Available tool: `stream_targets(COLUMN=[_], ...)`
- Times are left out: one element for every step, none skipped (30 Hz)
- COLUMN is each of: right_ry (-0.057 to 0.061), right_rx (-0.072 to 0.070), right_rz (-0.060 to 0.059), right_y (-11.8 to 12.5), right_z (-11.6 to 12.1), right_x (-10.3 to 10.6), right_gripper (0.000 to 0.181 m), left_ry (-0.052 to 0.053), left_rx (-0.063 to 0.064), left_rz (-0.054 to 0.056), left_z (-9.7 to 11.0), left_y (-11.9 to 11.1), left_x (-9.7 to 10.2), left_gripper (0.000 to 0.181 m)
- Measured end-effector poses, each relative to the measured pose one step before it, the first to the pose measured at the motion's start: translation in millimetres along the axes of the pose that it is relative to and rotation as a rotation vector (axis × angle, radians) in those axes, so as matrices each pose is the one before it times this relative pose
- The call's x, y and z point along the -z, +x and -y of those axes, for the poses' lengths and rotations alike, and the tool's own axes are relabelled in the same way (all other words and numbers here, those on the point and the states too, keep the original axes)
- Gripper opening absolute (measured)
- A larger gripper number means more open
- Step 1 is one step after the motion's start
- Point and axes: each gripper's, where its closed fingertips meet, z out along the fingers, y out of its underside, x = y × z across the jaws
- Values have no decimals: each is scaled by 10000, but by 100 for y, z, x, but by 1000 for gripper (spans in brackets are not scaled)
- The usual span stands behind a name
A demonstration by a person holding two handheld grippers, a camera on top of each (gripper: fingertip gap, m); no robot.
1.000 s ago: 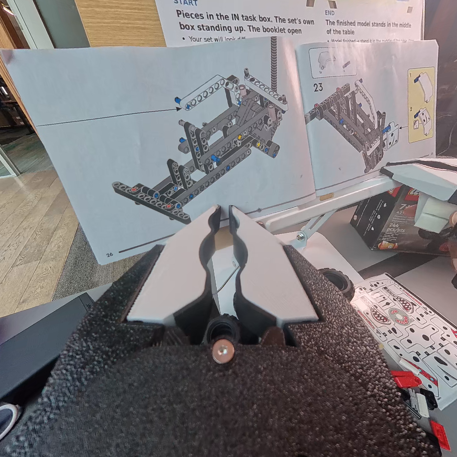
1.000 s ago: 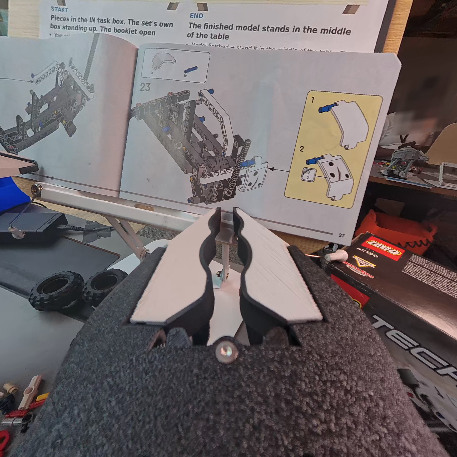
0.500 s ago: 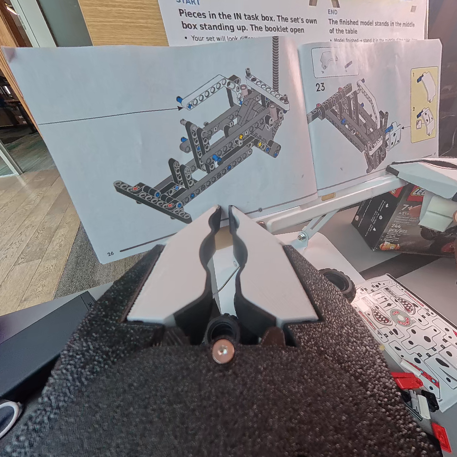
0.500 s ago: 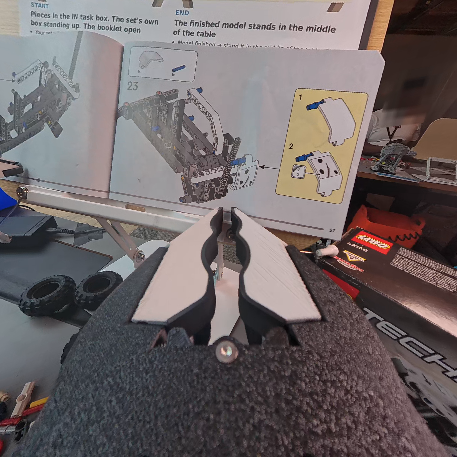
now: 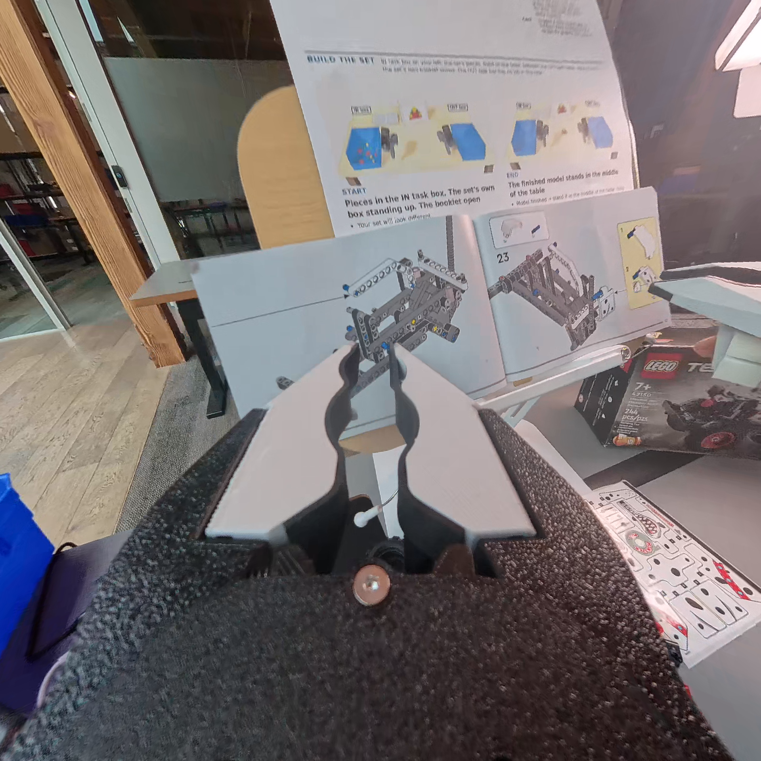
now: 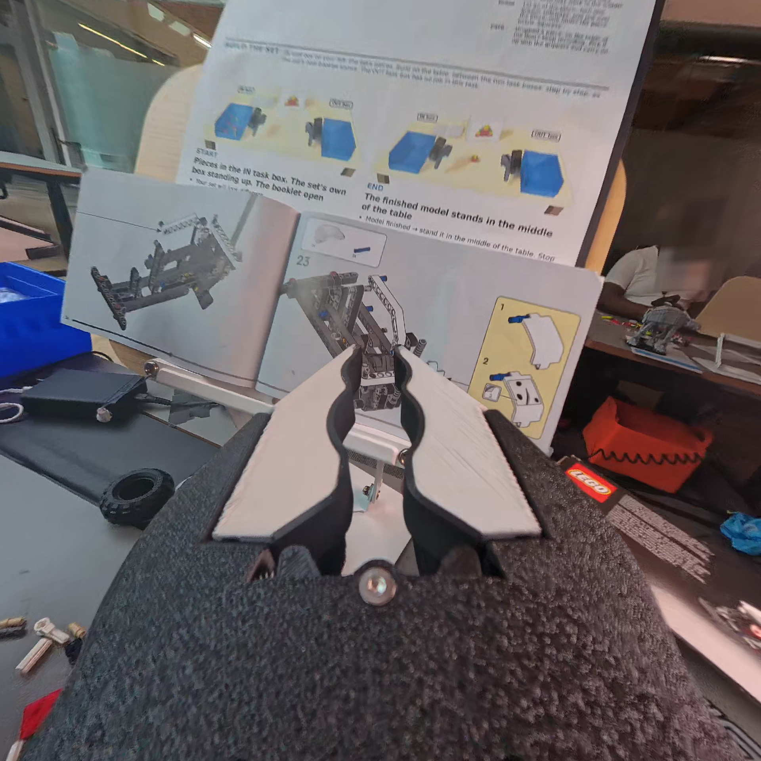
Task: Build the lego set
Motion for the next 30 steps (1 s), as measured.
stream_targets(right_ry=[195,201,151,104,37,-10,-30,-41,-102,-163,-177,-165,-124,-50,-36,-63,-82,-64,-11,32,43,12,6,-13,-30,-59,-140,-198,-267,-351], right_rx=[258,216,144,80,40,-9,-50,-69,-67,-67,-79,-112,-153,-175,-187,-196,-265,-338,-363,-310,-203,-69,57,134,158,161,163,177,134,54], right_rz=[117,175,170,170,223,254,264,288,319,352,330,266,212,184,103,35,35,122,146,147,132,132,178,281,426,522,505,517,577,569], right_y=[-182,-265,-256,-262,-367,-442,-508,-598,-722,-838,-865,-817,-758,-725,-567,-414,-371,-467,-490,-491,-472,-481,-563,-695,-883,-989,-892,-863,-898,-855], right_z=[1077,1035,907,761,566,379,227,68,-140,-373,-548,-675,-724,-699,-713,-779,-821,-765,-664,-570,-521,-502,-430,-383,-330,-314,-359,-403,-501,-630], right_x=[887,997,1117,1196,1257,1321,1379,1429,1441,1417,1405,1367,1327,1275,1175,1047,898,768,662,566,473,414,346,306,262,205,153,118,94,42], right_gripper=[15,15,15,15,15,16,16,16,17,18,19,19,19,20,21,23,28,33,38,40,42,44,46,46,47,47,49,50,51,55], left_ry=[144,117,97,107,120,72,40,39,17,-15,-46,-13,3,-22,-34,-43,-64,-70,-91,-155,-211,-184,-144,-129,-118,-83,34,123,74,-40], left_rx=[-24,-44,-48,-40,-51,-86,-111,-90,-30,37,90,137,176,200,209,220,202,166,131,82,40,-20,-88,-121,-130,-137,-123,-42,93,224], left_rz=[0,11,-17,-48,-65,-67,-75,-95,-136,-196,-238,-253,-288,-292,-225,-155,-157,-147,-146,-184,-240,-279,-266,-244,-284,-310,-258,-211,-383,-374], left_z=[708,641,590,562,514,391,258,180,37,-89,-212,-254,-281,-386,-452,-534,-614,-654,-749,-865,-934,-883,-790,-736,-725,-723,-596,-469,-462,-479], left_y=[-125,-88,-11,79,176,237,313,377,468,590,687,771,865,936,877,810,826,828,871,944,1011,1037,959,849,805,720,484,266,396,302], left_x=[896,950,1017,1096,1160,1204,1271,1316,1374,1387,1367,1341,1275,1177,1043,908,744,595,474,372,309,279,243,230,203,177,178,173,139,69], left_gripper=[14,14,14,15,15,16,17,18,18,19,20,21,22,22,23,24,24,25,26,27,28,31,34,37,39,43,44,45,43,44])
